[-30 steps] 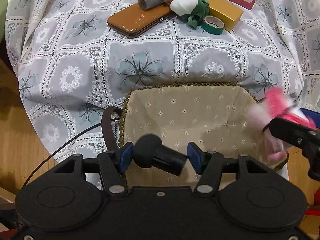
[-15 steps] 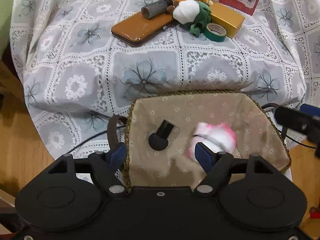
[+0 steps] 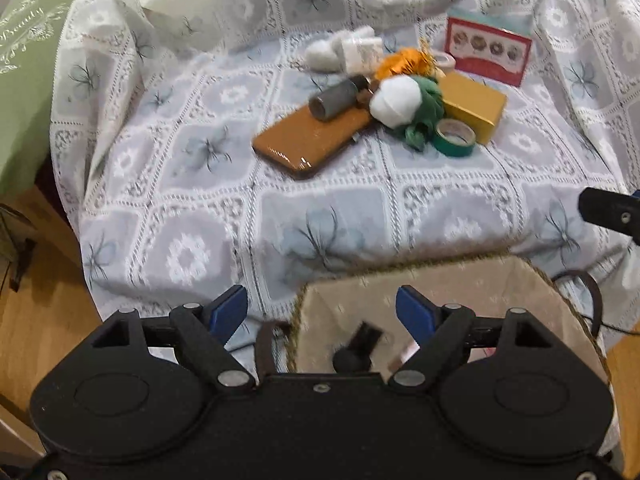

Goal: Organize soft objects
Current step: 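Move both open tools back toward the pile of items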

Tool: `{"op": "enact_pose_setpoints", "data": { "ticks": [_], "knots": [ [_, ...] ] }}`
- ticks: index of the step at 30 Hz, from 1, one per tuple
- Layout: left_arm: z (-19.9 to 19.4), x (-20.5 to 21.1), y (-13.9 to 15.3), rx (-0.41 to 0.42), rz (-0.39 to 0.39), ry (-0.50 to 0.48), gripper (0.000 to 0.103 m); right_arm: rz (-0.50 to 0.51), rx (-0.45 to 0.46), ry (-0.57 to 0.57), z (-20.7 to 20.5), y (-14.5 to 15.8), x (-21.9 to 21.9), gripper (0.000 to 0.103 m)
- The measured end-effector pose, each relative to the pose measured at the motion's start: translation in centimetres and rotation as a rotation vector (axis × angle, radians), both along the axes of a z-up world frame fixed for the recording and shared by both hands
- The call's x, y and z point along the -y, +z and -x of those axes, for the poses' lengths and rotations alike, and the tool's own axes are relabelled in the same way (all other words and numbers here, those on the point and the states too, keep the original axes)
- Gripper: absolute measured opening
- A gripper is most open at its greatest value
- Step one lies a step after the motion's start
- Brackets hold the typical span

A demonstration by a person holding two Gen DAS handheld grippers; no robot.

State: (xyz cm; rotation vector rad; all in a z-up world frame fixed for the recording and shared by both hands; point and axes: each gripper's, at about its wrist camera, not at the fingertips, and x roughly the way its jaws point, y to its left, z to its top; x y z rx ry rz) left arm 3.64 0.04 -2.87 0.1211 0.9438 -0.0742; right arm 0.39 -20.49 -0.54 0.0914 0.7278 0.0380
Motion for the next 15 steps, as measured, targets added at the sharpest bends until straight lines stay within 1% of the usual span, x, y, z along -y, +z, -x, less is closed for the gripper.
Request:
{"op": "enact_pose_setpoints", "data": {
  "ticks": [4,6,7,9,13,15],
  "knots": [
    [-1.6,-0.7,-0.1,0.032,-0.012,0.038,0.080,0.060,0.050,-0.036,-1.7,-0.6,0.4,0.082],
    [-2.4,-1.3,-0.3,0.054,-0.029,0.068,0.081,0.094,0.058,-0.054,-2.7,-1.1,0.6,0.082],
    [-2.7,-1.5,-0.5,0.061,-0.039,0.080,0.082,0.116,0.061,-0.062,-3.3,-1.5,0.7,0.082],
    [-3.5,-2.0,-0.9,0.071,-0.052,0.105,0.085,0.153,0.060,-0.075,-4.3,-2.3,0.7,0.082],
    [-4.6,-2.8,-1.9,0.091,-0.095,0.154,0.085,0.210,0.041,-0.090,-5.6,-4.1,0.6,0.082],
    [-5.0,-3.0,-2.5,0.096,-0.118,0.166,0.085,0.221,0.026,-0.093,-6.0,-4.9,0.5,0.082]
  ]
}}
